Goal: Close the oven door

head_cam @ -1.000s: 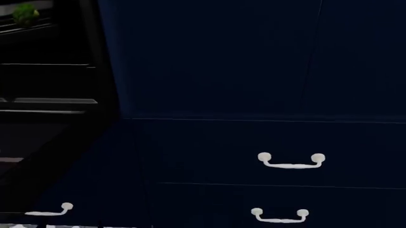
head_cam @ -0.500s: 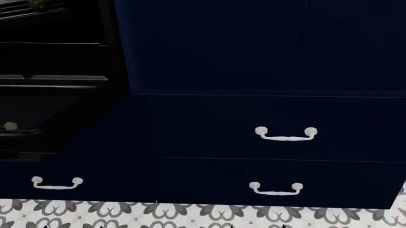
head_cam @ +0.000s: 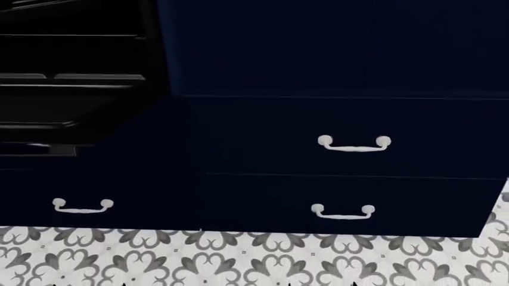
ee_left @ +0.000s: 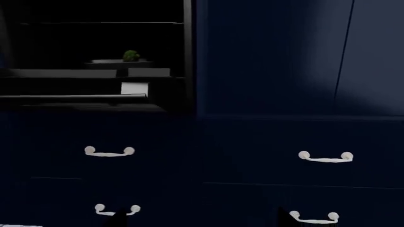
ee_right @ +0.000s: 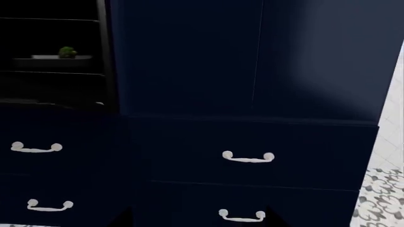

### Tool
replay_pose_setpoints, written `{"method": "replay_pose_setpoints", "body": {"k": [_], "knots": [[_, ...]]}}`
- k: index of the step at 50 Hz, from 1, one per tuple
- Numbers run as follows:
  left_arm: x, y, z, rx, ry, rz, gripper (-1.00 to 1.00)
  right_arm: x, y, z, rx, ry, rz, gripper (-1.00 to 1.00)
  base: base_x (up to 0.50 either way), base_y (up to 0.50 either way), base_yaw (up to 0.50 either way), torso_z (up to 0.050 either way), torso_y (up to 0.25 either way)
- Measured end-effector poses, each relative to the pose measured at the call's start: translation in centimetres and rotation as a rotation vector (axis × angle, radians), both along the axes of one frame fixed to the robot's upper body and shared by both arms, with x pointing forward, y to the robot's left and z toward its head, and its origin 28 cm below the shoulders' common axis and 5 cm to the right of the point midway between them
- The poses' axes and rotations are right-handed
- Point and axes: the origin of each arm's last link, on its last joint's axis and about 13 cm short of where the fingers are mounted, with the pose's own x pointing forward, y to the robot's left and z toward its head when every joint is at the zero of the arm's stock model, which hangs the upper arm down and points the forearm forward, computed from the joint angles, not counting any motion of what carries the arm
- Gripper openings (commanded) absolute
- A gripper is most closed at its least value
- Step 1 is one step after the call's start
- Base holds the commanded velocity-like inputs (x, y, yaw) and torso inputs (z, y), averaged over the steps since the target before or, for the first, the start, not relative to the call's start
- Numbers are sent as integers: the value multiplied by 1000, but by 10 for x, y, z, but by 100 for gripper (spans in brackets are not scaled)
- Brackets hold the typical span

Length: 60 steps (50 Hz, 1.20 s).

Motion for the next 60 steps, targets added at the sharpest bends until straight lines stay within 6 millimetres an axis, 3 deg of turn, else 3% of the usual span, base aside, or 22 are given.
{"method": "replay_pose_setpoints", "body": {"k": [19,60], "knots": [[-1,0,0,-7,-7,5,100,0,0,0,-2,1,5,100,-112,110,0,0,0],[-1,1,1,-9,-6,11,100,0,0,1,5,-1,9,100,0,319,0,0,0]]}}
